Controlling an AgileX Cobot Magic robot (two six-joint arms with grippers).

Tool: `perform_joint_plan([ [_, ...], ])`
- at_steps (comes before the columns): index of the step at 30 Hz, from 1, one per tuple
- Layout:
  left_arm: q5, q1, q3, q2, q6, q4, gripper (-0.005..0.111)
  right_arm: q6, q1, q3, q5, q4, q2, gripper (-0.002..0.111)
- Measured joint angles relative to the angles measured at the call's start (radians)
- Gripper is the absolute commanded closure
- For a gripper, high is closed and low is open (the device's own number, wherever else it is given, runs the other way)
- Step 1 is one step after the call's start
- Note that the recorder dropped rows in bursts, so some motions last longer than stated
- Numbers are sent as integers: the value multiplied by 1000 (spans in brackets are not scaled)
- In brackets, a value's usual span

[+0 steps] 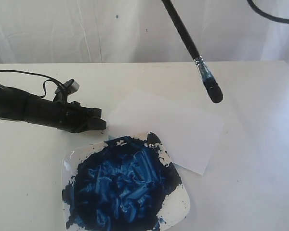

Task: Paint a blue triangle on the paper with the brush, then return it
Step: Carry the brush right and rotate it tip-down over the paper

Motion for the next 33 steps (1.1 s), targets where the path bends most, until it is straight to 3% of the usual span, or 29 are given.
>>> perform_joint_plan([
  [6,0,0,0,0,0,0,107,35,-19,-20,-81,2,37,108],
  [12,0,0,0,0,0,0,107,211,-126,137,-444,4,13,108],
  [18,0,0,0,0,0,0,107,240,-143,406,-862,-47,8,108],
  [21,0,0,0,0,2,0,107,282,-220,495,-1049,7,42,108],
  [26,0,0,0,0,2,0,107,524,-339,530,-1311,53,206,108],
  [33,0,0,0,0,2,0,107,751,-358,412,-1338,124,474,108],
])
